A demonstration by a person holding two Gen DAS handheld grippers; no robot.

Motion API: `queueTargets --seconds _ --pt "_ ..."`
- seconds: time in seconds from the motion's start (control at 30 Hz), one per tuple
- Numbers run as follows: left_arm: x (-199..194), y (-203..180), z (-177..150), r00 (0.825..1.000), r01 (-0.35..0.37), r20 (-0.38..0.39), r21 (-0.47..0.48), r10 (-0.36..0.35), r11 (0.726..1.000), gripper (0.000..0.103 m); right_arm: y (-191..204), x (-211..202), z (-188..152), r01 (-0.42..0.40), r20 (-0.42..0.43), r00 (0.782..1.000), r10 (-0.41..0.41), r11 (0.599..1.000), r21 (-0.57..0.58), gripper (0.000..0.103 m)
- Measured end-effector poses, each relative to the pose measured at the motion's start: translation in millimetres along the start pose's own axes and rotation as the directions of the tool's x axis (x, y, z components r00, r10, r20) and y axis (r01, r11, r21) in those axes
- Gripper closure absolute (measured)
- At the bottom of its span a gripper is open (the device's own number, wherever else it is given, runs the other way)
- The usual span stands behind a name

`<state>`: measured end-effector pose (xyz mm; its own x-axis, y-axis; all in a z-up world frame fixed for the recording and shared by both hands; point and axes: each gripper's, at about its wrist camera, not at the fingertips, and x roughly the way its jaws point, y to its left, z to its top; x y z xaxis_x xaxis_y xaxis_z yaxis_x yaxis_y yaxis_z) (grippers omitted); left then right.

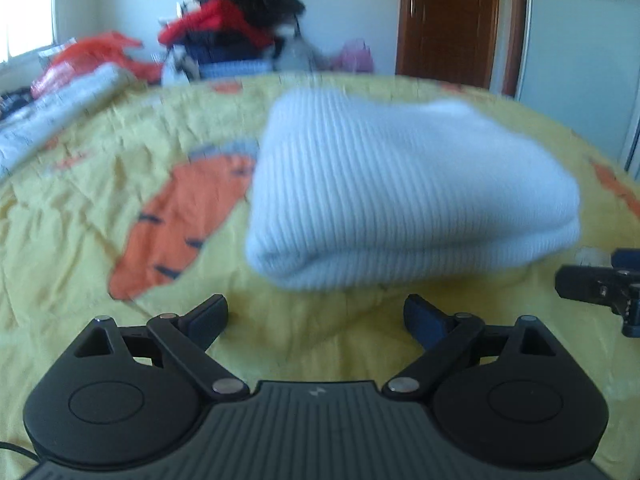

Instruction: Fold small clothes

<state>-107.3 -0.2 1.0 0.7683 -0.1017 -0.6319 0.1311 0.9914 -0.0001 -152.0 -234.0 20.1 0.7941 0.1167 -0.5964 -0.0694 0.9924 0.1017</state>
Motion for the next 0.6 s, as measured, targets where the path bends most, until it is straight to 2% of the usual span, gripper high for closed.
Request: queueTargets --seconds 0.07,0.17,0.2,0.27,0.6 --pt "3 2 1 1.000 0.007 -0.006 -0.009 -0.007 1.000 0.000 3 10 -1 -0.001 -0.013 1.000 0.001 1.000 -0.015 0.000" --pt "3 -2 -2 1.000 -0.005 -0.009 0.008 0.005 1.000 0.000 7 29 -6 0.009 -0.053 0.999 -0.010 1.000 -0.019 0.001" --pt "3 -2 -4 1.000 -0.007 -0.007 0.010 0.007 1.000 0.000 11 31 -10 0.022 -0.021 1.000 -0.023 0.999 -0.046 0.001" --pt "3 -2 -6 1.000 -0.003 -0.002 0.003 0.003 1.000 0.000 18 36 -12 0.040 -0.030 0.999 -0.042 0.996 -0.084 0.001" --pt "4 -1 -6 1.000 0.000 0.000 -0.002 0.000 1.000 0.000 18 36 -14 0.045 -0.021 0.999 -0.046 0.996 -0.077 0.001"
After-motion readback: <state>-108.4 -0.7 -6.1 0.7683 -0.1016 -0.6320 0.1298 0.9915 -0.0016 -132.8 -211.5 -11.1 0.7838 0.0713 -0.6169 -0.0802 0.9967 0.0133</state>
